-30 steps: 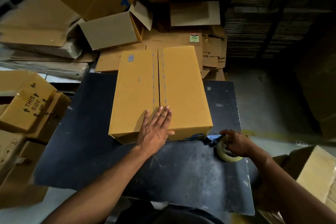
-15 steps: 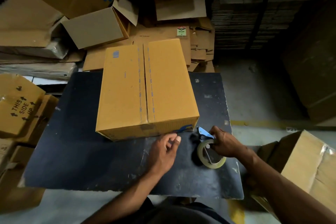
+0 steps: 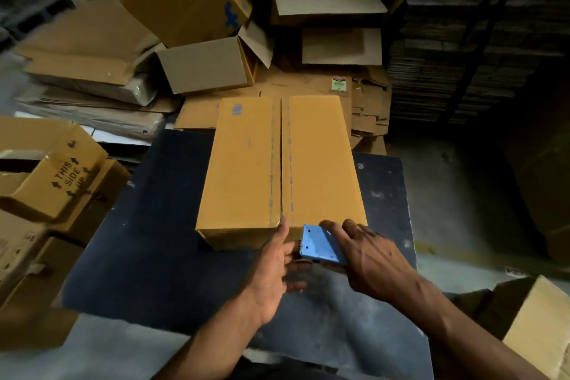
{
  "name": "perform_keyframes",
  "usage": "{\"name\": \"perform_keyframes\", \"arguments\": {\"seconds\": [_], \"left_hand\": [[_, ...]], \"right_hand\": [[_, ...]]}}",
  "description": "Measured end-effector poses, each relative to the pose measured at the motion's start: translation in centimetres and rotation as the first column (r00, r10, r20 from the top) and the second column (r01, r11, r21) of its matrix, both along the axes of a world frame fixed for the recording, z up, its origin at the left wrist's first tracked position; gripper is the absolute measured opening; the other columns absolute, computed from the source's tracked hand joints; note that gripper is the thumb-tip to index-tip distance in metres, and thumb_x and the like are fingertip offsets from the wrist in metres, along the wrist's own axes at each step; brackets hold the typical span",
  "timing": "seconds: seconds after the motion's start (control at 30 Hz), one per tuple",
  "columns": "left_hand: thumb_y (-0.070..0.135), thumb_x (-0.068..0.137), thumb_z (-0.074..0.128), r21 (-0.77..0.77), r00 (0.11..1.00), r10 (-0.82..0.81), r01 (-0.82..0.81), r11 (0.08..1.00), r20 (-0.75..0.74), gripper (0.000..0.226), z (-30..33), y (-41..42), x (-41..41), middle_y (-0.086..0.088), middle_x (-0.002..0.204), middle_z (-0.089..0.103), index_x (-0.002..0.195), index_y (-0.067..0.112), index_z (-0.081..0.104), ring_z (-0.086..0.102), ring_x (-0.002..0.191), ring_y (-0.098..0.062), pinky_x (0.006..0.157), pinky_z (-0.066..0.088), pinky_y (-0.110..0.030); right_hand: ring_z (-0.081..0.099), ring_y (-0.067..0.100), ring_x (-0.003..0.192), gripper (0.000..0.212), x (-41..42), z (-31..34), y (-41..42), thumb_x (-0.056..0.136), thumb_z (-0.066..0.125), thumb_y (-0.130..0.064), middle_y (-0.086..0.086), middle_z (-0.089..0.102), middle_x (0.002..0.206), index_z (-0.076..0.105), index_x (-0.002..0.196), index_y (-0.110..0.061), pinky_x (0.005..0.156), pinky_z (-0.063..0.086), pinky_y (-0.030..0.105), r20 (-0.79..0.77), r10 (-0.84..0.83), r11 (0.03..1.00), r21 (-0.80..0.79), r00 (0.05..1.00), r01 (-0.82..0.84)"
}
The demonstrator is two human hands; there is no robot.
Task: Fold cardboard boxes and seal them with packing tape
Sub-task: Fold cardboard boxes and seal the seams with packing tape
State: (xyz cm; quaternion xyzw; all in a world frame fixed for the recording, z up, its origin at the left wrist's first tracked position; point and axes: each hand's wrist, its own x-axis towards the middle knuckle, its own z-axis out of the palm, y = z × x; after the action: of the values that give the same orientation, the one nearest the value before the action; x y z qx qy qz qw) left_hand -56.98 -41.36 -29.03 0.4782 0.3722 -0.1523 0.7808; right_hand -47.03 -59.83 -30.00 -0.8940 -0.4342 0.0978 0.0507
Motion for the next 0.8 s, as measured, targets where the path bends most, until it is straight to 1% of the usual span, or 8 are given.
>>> {"name": "perform_keyframes", "arguments": {"seconds": [0.13, 0.2, 0.27, 0.33, 0.4, 0.5, 0.63, 0.8], "left_hand": [[0.061, 0.093, 0.058, -0.225, 0.966, 0.257, -0.243, 0.944, 0.038, 0.059, 2.2, 5.3, -1.2, -0.010, 0.100, 0.075, 0.116, 0.010, 0.075, 0.068, 0.080, -0.025, 0.073, 0.047, -0.039], [0.048, 0.097, 0.063, -0.251, 0.930, 0.366, -0.346, 0.904, 0.033, 0.040, 2.9, 8.0, -1.7, -0.009, 0.087, 0.072, 0.104, 0.011, 0.076, 0.064, 0.068, -0.020, 0.065, 0.044, -0.036], [0.027, 0.102, 0.060, -0.148, 0.900, 0.435, -0.426, 0.892, 0.027, 0.022, 2.8, 10.6, -1.9, -0.005, 0.074, 0.070, 0.093, 0.012, 0.073, 0.060, 0.061, -0.015, 0.057, 0.042, -0.031], [0.015, 0.102, 0.058, 0.086, 0.875, 0.481, -0.483, 0.871, 0.051, 0.021, 2.2, 13.6, -2.2, -0.003, 0.066, 0.070, 0.086, 0.012, 0.071, 0.059, 0.053, -0.012, 0.047, 0.039, -0.025], [0.020, 0.100, 0.067, 0.268, 0.831, 0.551, -0.549, 0.792, 0.074, 0.018, 1.3, 17.1, -3.0, -0.003, 0.066, 0.072, 0.086, 0.010, 0.074, 0.060, 0.047, -0.008, 0.040, 0.036, -0.020], [0.026, 0.097, 0.073, 0.348, 0.761, 0.647, -0.620, 0.703, 0.047, 0.021, -1.3, 22.3, -5.4, -0.002, 0.070, 0.075, 0.092, 0.006, 0.076, 0.062, 0.049, -0.007, 0.038, 0.036, -0.018], [0.030, 0.094, 0.076, 0.382, 0.835, 0.550, -0.506, 0.773, -0.007, 0.022, -4.2, 23.0, -6.6, -0.004, 0.081, 0.079, 0.090, 0.009, 0.078, 0.059, 0.052, -0.008, 0.041, 0.038, -0.019], [0.031, 0.089, 0.082, 0.373, 0.829, 0.560, -0.517, 0.771, -0.009, 0.025, -6.4, 21.4, -5.1, -0.004, 0.075, 0.077, 0.088, 0.006, 0.077, 0.055, 0.049, -0.011, 0.038, 0.035, -0.021]], "right_hand": [[0.062, 0.030, 0.092, 0.088, 0.6, 4.4, 6.8, 0.079, 0.069, -0.036, -0.003, 0.049, 0.114, 0.018, 0.151, -0.040, 0.065, 0.055, 0.042, -0.040, 0.077, 0.993, 0.089, 0.996, -0.073], [0.062, 0.032, 0.091, 0.092, 0.7, 5.7, 10.7, 0.078, 0.072, -0.039, -0.003, 0.048, 0.116, 0.017, 0.152, -0.042, 0.068, 0.056, 0.045, -0.067, 0.149, 0.983, 0.114, 0.987, -0.141], [0.063, 0.031, 0.092, 0.093, 0.6, 6.6, 14.3, 0.077, 0.074, -0.042, -0.004, 0.052, 0.118, 0.019, 0.152, -0.043, 0.070, 0.056, 0.044, -0.072, 0.211, 0.972, 0.126, 0.975, -0.201], [0.063, 0.026, 0.096, 0.091, 0.7, 7.1, 17.0, 0.076, 0.074, -0.044, -0.005, 0.058, 0.122, 0.023, 0.151, -0.046, 0.071, 0.055, 0.040, -0.105, 0.238, 0.963, 0.157, 0.966, -0.220], [0.062, 0.021, 0.100, 0.084, 1.3, 7.0, 18.1, 0.081, 0.073, -0.047, -0.006, 0.059, 0.125, 0.026, 0.151, -0.048, 0.074, 0.056, 0.040, -0.111, 0.269, 0.957, 0.147, 0.957, -0.252], [0.057, 0.014, 0.099, 0.081, 3.8, 7.0, 16.8, 0.084, 0.071, -0.048, -0.012, 0.056, 0.119, 0.029, 0.153, -0.050, 0.075, 0.054, 0.034, -0.114, 0.261, 0.965, 0.036, 0.959, -0.259], [0.050, 0.005, 0.095, 0.081, 5.9, 6.5, 15.1, 0.081, 0.073, -0.047, -0.021, 0.049, 0.111, 0.036, 0.153, -0.049, 0.071, 0.045, 0.024, -0.153, 0.223, 0.965, -0.108, 0.963, -0.240], [0.052, 0.010, 0.102, 0.080, 5.0, 4.5, 14.9, 0.085, 0.072, -0.044, -0.012, 0.057, 0.122, 0.034, 0.155, -0.047, 0.071, 0.038, 0.023, -0.120, 0.163, 0.951, -0.244, 0.979, -0.188]]}}
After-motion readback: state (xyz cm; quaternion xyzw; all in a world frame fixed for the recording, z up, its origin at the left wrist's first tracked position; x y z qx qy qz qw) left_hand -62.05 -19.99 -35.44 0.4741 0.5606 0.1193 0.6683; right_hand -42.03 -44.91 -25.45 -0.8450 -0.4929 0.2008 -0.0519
